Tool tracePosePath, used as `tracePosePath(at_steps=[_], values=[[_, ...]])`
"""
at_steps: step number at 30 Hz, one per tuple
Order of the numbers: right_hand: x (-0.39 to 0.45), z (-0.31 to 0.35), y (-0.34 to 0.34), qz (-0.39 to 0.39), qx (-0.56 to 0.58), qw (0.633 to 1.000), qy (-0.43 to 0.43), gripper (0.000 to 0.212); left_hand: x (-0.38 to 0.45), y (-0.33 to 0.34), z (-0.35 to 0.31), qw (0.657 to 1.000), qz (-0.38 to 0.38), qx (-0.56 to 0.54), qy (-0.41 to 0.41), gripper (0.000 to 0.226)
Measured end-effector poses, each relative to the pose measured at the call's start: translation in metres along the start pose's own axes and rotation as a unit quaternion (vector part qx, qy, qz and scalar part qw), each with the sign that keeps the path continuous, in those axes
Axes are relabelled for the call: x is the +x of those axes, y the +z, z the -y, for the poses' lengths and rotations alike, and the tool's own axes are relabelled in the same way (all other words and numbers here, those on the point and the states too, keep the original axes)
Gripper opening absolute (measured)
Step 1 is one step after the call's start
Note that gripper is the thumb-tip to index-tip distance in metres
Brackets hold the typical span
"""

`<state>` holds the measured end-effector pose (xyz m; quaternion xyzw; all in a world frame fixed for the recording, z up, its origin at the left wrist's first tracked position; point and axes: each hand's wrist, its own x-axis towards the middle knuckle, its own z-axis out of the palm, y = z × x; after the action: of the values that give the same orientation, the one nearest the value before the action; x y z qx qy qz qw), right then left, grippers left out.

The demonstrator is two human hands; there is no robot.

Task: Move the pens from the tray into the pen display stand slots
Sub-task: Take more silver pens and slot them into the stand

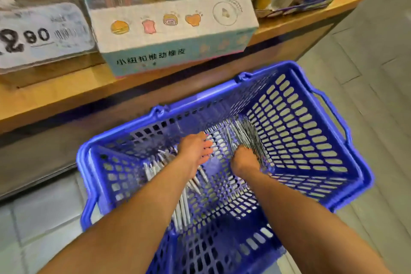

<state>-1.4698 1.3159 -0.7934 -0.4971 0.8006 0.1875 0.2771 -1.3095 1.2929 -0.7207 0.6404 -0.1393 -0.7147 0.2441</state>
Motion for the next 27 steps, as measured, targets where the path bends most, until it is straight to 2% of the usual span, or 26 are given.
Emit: tracePosePath(at_steps=[5,9,11,13,15,17,19,21,23,25,27], values=[[0.009,0.003,0.001,0.017,-0.018,1.0,-0.004,0.033,0.021,0.003,0.014,1.0,-0.013,-0.015,-0.013,0.02],[-0.001,0.006,-0.021,0.126,0.007,0.988,-0.089,0.023,0.033,0.005,0.022,0.999,-0.026,-0.03,-0.016,0.021],[-0.012,0.007,-0.03,0.187,0.065,0.972,-0.128,0.022,0.038,0.008,0.026,0.999,-0.029,-0.032,-0.014,0.021],[-0.022,0.007,-0.034,0.216,0.093,0.956,-0.176,0.02,0.04,0.011,0.03,0.999,-0.017,-0.041,-0.024,0.026],[-0.029,0.008,-0.033,0.231,0.07,0.946,-0.217,0.017,0.043,0.011,0.035,0.996,-0.003,-0.074,-0.041,0.028],[-0.03,0.006,-0.03,0.253,0.067,0.937,-0.23,0.013,0.046,0.009,0.04,0.994,-0.003,-0.099,-0.041,0.023],[-0.022,0.002,-0.03,0.286,0.081,0.929,-0.22,0.017,0.05,0.006,0.046,0.993,-0.02,-0.108,-0.036,0.019],[-0.008,-0.005,-0.032,0.254,0.073,0.945,-0.192,0.025,0.052,0.003,0.049,0.992,-0.038,-0.116,-0.036,0.018],[0.009,-0.016,-0.032,0.14,0.035,0.979,-0.145,0.027,0.055,0.001,0.05,0.991,-0.046,-0.121,-0.042,0.019],[0.018,-0.024,-0.027,0.049,-0.039,0.993,-0.104,0.022,0.057,-0.001,0.051,0.99,-0.05,-0.12,-0.046,0.022],[0.019,-0.028,-0.021,0.028,-0.087,0.992,-0.084,0.023,0.058,-0.001,0.052,0.99,-0.054,-0.12,-0.046,0.024]])
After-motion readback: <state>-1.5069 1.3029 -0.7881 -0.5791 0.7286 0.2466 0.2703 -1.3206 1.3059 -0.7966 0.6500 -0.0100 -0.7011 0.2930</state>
